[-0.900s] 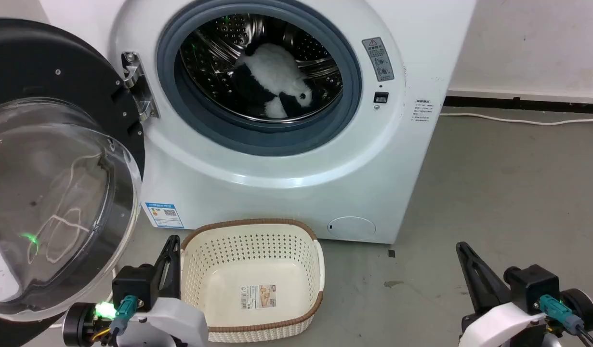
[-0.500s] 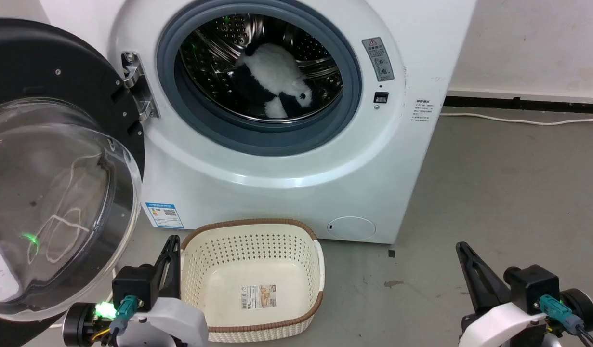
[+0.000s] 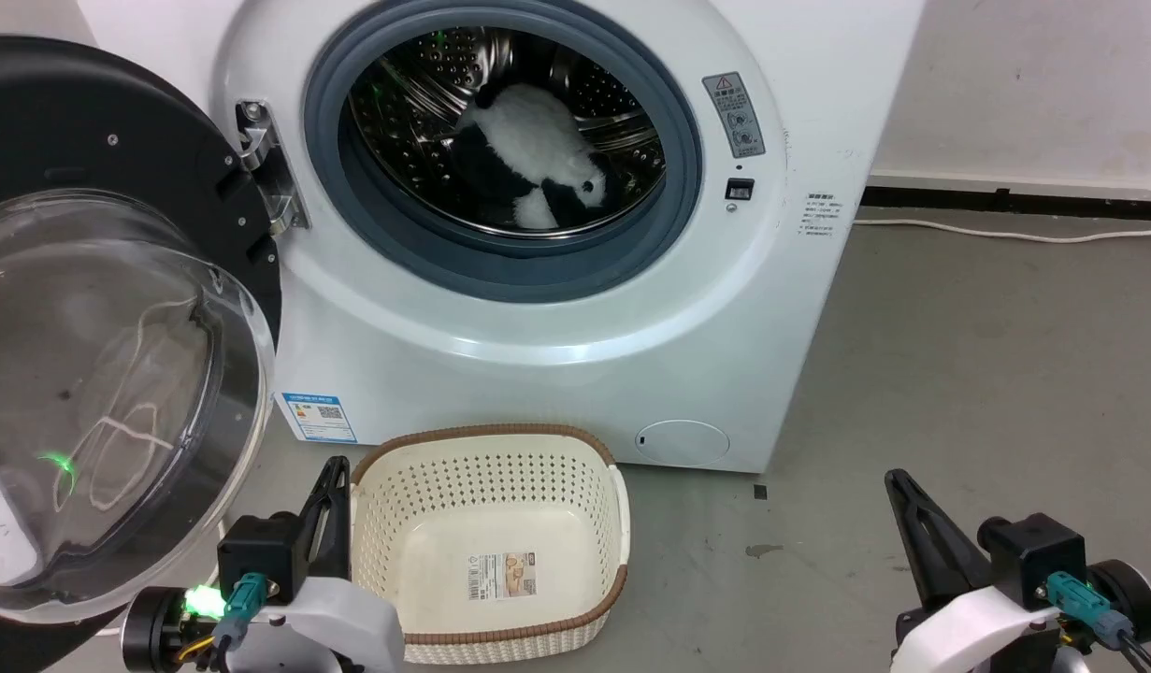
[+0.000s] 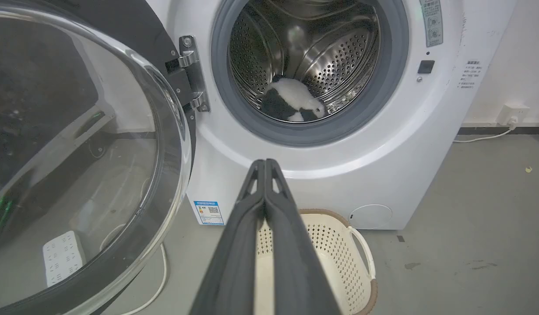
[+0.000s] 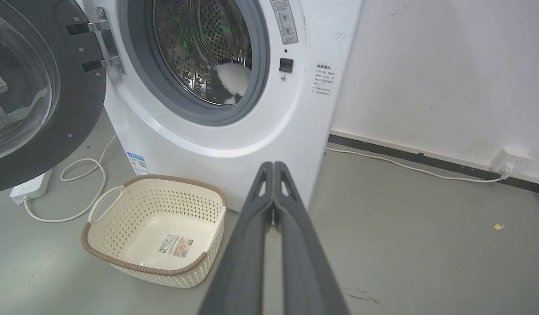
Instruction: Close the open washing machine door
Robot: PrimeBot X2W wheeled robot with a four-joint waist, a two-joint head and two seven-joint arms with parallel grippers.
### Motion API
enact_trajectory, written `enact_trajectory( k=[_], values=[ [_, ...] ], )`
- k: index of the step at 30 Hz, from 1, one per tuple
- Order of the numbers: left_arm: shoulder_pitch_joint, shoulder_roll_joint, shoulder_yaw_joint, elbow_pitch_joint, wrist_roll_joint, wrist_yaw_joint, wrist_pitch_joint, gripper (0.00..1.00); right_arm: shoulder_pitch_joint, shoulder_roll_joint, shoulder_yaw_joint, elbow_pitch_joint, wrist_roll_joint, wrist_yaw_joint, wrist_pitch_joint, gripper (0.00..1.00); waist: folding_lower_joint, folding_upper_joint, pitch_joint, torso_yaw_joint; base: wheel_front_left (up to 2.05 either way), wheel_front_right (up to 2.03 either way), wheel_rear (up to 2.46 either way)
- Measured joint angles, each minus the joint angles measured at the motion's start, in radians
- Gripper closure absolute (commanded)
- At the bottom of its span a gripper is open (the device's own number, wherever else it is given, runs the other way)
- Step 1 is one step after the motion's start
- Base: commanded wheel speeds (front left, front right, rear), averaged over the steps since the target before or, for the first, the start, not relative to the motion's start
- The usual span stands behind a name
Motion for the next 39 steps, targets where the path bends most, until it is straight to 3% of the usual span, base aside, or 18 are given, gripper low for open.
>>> enact_trajectory(
  k=[9, 10, 24, 39],
  values=[
    [0.000, 0.000, 0.000, 0.000, 0.000, 0.000, 0.000, 1.00, 0.000, 0.000, 0.000, 0.000, 0.000, 0.000, 0.000, 1.00, 0.0000, 0.0000, 0.000, 0.000, 0.00, 0.00, 0.00],
    [0.000, 0.000, -0.001, 0.001, 0.000, 0.000, 0.000, 0.00, 0.001, 0.000, 0.000, 0.001, 0.001, 0.000, 0.000, 0.00, 0.0000, 0.0000, 0.000, 0.000, 0.00, 0.00, 0.00],
    [0.000, 0.004, -0.037, 0.000, 0.001, 0.010, -0.028, 0.00, 0.002, 0.000, -0.010, 0.003, 0.027, 0.000, -0.029, 0.00, 0.0000, 0.0000, -0.003, 0.022, 0.00, 0.00, 0.00],
    [0.011, 0.026, -0.071, -0.001, 0.000, 0.027, -0.059, 0.00, 0.014, 0.000, 0.003, 0.008, 0.037, 0.000, -0.058, 0.00, 0.0000, 0.0000, -0.018, 0.102, 0.00, 0.00, 0.00]
  ],
)
